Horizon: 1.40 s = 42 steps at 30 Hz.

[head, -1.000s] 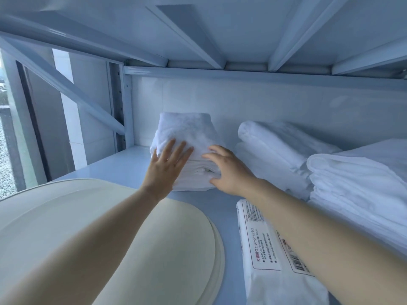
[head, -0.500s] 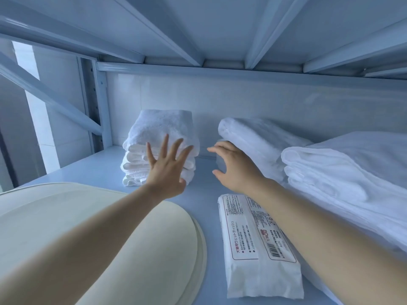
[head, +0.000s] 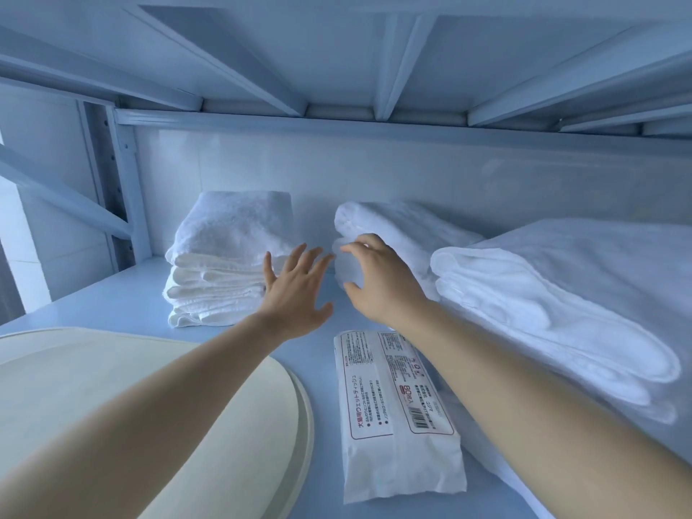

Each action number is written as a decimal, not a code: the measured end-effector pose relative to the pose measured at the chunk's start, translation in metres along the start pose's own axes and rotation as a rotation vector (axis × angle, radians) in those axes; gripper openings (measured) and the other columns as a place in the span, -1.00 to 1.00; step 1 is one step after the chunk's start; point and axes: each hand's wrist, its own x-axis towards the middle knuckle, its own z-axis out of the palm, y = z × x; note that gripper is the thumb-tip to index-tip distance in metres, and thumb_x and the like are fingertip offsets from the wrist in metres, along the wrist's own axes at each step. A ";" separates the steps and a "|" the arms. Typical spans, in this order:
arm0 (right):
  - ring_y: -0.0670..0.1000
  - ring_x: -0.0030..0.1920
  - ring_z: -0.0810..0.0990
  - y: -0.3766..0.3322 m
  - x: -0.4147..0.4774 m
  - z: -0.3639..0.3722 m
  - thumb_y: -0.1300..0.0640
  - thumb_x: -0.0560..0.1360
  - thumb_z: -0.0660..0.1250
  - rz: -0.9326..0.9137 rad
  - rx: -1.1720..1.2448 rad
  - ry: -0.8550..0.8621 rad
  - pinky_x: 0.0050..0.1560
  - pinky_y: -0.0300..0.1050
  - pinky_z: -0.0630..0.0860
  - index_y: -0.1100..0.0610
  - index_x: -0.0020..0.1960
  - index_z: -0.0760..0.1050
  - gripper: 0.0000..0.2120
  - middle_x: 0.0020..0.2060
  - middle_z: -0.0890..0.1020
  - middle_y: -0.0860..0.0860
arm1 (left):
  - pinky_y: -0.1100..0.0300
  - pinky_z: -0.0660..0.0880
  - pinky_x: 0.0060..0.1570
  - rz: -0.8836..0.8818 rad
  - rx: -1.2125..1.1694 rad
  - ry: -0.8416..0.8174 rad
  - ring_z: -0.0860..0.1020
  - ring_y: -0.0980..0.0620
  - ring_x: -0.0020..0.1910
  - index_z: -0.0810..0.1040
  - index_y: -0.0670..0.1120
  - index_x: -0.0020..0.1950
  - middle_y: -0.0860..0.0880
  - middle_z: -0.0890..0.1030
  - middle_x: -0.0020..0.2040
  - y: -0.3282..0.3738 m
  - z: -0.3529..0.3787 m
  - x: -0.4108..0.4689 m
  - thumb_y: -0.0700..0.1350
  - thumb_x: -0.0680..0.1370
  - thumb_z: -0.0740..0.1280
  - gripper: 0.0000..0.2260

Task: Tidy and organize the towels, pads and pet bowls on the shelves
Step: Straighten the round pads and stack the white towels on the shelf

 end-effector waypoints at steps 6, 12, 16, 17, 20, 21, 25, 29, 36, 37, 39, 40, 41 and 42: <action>0.11 0.26 0.37 -0.020 0.027 -0.034 0.19 0.48 0.26 -0.052 -0.094 0.059 0.15 -0.05 0.42 0.13 0.34 0.32 -0.57 0.29 0.33 0.07 | -0.30 -0.19 0.35 0.008 -0.015 0.022 -0.05 0.03 0.50 0.09 0.01 0.48 0.05 0.11 0.49 0.002 -0.006 0.011 0.10 0.48 0.26 -0.37; 0.15 0.19 0.44 -0.015 0.055 -0.089 0.14 0.43 0.32 0.039 -0.220 0.029 0.16 -0.01 0.44 0.17 0.27 0.37 -0.58 0.20 0.39 0.13 | -0.30 -0.13 0.35 0.033 -0.115 0.116 0.04 0.04 0.48 0.15 0.08 0.45 0.10 0.19 0.44 0.013 -0.017 0.025 0.07 0.47 0.26 -0.42; 0.14 0.18 0.45 0.017 0.049 -0.118 0.13 0.43 0.34 0.089 -0.400 -0.126 0.16 -0.06 0.44 0.18 0.26 0.39 -0.58 0.21 0.43 0.14 | -0.27 -0.14 0.36 0.073 -0.133 0.119 0.06 0.05 0.47 0.16 0.07 0.45 0.10 0.19 0.45 0.025 -0.017 0.028 0.07 0.48 0.27 -0.43; 0.12 0.20 0.43 0.026 0.046 -0.125 0.11 0.44 0.34 0.104 -0.415 -0.157 0.15 -0.09 0.43 0.17 0.28 0.38 -0.56 0.22 0.42 0.12 | -0.26 -0.14 0.36 0.078 -0.135 0.120 0.06 0.05 0.47 0.16 0.07 0.45 0.10 0.18 0.45 0.028 -0.017 0.030 0.08 0.48 0.27 -0.43; 0.10 0.23 0.40 0.049 0.034 -0.136 -0.02 0.45 0.35 0.115 -0.380 -0.182 0.15 -0.12 0.33 0.11 0.32 0.37 -0.52 0.22 0.42 0.10 | -0.26 -0.12 0.36 0.093 -0.165 0.124 0.06 0.06 0.47 0.17 0.07 0.45 0.10 0.18 0.46 0.038 -0.015 0.036 0.09 0.48 0.28 -0.43; 0.10 0.21 0.42 0.057 0.030 -0.136 -0.02 0.45 0.36 0.110 -0.349 -0.160 0.14 -0.12 0.33 0.10 0.30 0.39 -0.53 0.19 0.44 0.10 | -0.26 -0.11 0.37 0.098 -0.178 0.119 0.06 0.06 0.47 0.17 0.07 0.45 0.10 0.18 0.46 0.043 -0.015 0.039 0.09 0.48 0.28 -0.42; 0.07 0.15 0.46 0.076 0.011 -0.115 -0.03 0.45 0.36 0.100 -0.242 -0.102 0.14 -0.10 0.39 0.08 0.25 0.44 -0.58 0.17 0.45 0.07 | -0.25 -0.05 0.38 0.185 -0.247 0.088 0.05 0.05 0.47 0.17 0.07 0.45 0.08 0.16 0.47 0.068 -0.013 0.052 0.11 0.45 0.31 -0.39; 0.04 0.19 0.44 0.080 0.006 -0.114 -0.07 0.45 0.35 0.084 -0.264 -0.088 0.19 -0.05 0.40 0.05 0.29 0.42 -0.55 0.22 0.42 0.03 | -0.20 -0.02 0.40 0.265 -0.269 0.013 0.01 0.02 0.47 0.20 0.08 0.44 0.06 0.12 0.48 0.088 -0.004 0.065 0.14 0.41 0.35 -0.35; 0.04 0.30 0.33 0.082 0.002 -0.118 -0.17 0.48 0.26 0.163 -0.390 -0.030 0.20 0.02 0.38 0.02 0.36 0.32 -0.48 0.30 0.35 -0.01 | -0.07 0.19 0.38 0.267 -0.250 -0.045 0.01 -0.09 0.45 0.16 0.05 0.42 0.00 0.18 0.41 0.104 0.029 0.078 0.41 0.17 0.22 -0.10; 0.05 0.30 0.32 0.083 0.001 -0.120 -0.19 0.48 0.25 0.182 -0.417 -0.009 0.21 0.03 0.37 0.02 0.36 0.31 -0.48 0.30 0.35 -0.01 | -0.06 0.20 0.38 0.278 -0.219 -0.033 0.05 -0.11 0.44 0.17 0.03 0.41 -0.01 0.21 0.38 0.106 0.034 0.080 0.45 0.13 0.18 -0.07; 0.05 0.32 0.30 0.088 -0.003 -0.126 -0.21 0.48 0.24 0.233 -0.420 0.016 0.22 0.05 0.35 0.01 0.36 0.30 -0.46 0.32 0.34 -0.01 | -0.04 0.19 0.38 0.288 -0.175 -0.025 0.11 -0.15 0.42 0.18 0.00 0.40 -0.02 0.25 0.35 0.108 0.040 0.083 0.45 0.11 0.16 -0.05; 0.06 0.33 0.29 0.091 -0.004 -0.128 -0.22 0.47 0.24 0.264 -0.393 0.014 0.24 0.05 0.35 0.01 0.37 0.29 -0.45 0.33 0.33 -0.01 | -0.03 0.17 0.39 0.293 -0.162 -0.018 0.12 -0.16 0.42 0.18 0.00 0.39 -0.02 0.26 0.34 0.108 0.042 0.084 0.45 0.10 0.18 -0.04; 0.05 0.33 0.29 0.094 -0.006 -0.131 -0.22 0.47 0.25 0.291 -0.357 0.009 0.25 0.04 0.35 0.00 0.38 0.28 -0.43 0.34 0.33 -0.01 | -0.01 0.17 0.40 0.299 -0.154 -0.008 0.13 -0.16 0.41 0.18 -0.01 0.39 -0.02 0.26 0.33 0.108 0.042 0.083 0.45 0.09 0.21 -0.03; 0.05 0.34 0.30 0.096 -0.007 -0.132 -0.23 0.46 0.25 0.311 -0.324 0.005 0.26 0.03 0.35 0.00 0.39 0.28 -0.42 0.35 0.32 -0.02 | 0.02 0.19 0.39 0.303 -0.156 0.011 0.13 -0.16 0.41 0.18 -0.01 0.39 -0.03 0.25 0.33 0.108 0.041 0.082 0.44 0.09 0.25 -0.03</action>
